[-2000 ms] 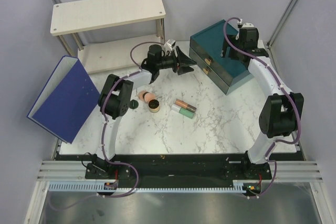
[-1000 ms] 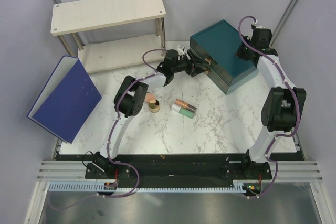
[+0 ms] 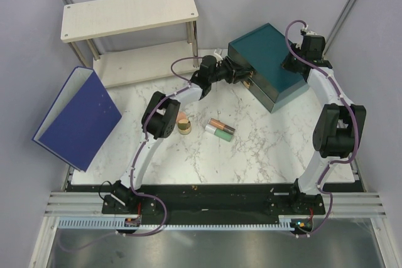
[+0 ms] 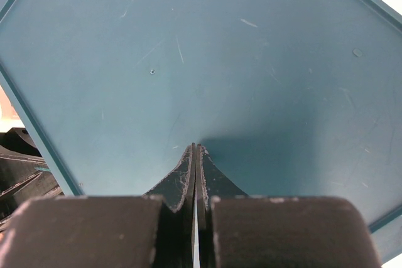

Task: Organize the makeup

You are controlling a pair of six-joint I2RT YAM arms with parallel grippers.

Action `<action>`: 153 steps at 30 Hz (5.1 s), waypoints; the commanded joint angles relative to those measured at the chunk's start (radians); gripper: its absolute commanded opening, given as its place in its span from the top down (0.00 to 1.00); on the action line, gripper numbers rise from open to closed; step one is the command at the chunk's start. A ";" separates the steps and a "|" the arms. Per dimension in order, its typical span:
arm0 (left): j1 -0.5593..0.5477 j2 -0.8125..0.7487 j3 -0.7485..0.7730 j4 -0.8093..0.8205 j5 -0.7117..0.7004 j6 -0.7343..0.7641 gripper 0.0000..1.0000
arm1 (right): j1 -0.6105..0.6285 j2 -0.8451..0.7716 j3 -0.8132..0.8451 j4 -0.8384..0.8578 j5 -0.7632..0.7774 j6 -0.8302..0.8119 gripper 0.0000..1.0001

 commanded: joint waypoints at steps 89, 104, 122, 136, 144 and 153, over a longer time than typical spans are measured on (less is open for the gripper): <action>-0.262 -0.564 -0.459 -1.171 -0.346 1.730 0.08 | 0.003 0.033 -0.064 -0.006 -0.109 0.041 0.99; -0.337 -0.600 -0.676 -1.070 -0.461 1.704 0.28 | 0.003 0.033 -0.066 -0.006 -0.114 0.046 0.99; -0.364 -0.817 -0.785 -1.025 -0.645 1.641 0.98 | 0.004 0.036 -0.071 -0.004 -0.123 0.052 0.99; -0.363 -0.606 0.031 -1.119 -0.685 1.688 0.98 | 0.013 0.055 -0.067 -0.003 -0.139 0.060 0.98; -0.352 -0.425 0.192 -0.961 -0.751 1.670 0.98 | 0.013 0.055 -0.069 -0.003 -0.145 0.061 0.98; -0.344 -0.408 0.096 -0.738 -0.781 1.710 0.98 | 0.013 0.059 -0.071 0.000 -0.154 0.064 0.98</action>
